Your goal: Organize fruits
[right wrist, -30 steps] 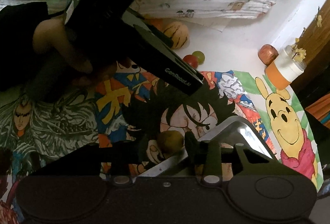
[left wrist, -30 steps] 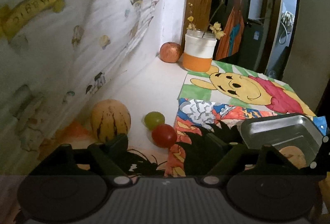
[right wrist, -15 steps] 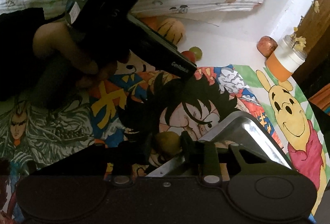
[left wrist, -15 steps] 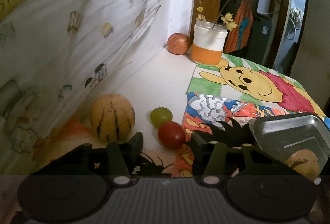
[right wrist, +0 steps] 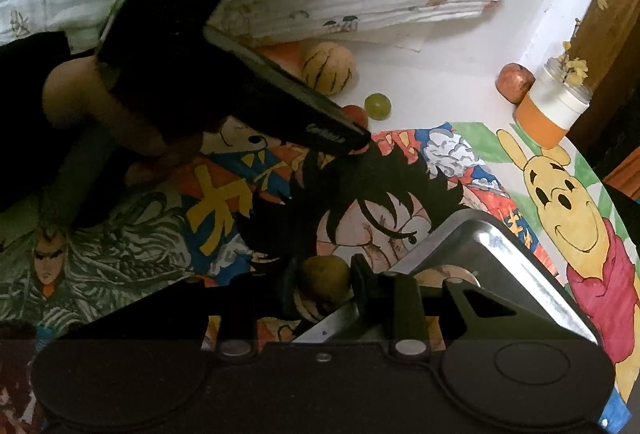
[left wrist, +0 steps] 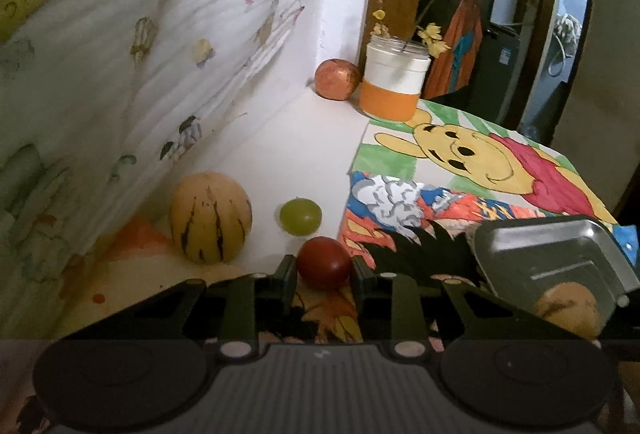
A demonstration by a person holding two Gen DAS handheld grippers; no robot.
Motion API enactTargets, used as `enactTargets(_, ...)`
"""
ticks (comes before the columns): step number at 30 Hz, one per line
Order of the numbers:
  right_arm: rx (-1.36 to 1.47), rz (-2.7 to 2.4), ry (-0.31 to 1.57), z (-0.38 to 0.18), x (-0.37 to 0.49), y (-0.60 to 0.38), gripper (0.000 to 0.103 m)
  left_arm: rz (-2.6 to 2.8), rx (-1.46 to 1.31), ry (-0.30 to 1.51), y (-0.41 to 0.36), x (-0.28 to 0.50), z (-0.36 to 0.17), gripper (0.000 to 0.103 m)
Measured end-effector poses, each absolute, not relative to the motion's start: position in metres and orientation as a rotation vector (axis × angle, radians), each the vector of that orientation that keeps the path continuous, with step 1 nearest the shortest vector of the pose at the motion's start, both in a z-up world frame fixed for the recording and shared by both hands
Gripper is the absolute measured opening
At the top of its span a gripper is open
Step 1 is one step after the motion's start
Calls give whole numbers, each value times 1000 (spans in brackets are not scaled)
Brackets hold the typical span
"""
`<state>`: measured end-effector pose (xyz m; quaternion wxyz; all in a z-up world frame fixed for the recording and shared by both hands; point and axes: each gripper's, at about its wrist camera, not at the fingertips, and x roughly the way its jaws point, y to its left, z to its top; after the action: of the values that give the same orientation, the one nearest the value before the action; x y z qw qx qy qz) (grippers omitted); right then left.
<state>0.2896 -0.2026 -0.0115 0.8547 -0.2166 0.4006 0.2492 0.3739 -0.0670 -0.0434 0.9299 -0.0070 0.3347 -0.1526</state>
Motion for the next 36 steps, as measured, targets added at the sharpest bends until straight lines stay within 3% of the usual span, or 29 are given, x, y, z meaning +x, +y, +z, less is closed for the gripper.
enactTargets(20,-312,421,718,45,224,-262,32,-391,16,664,-92,288,-3,31)
enactTargets(36,-213,259,708,46,154,-342,32,-484,42,629,-149,218,22,31)
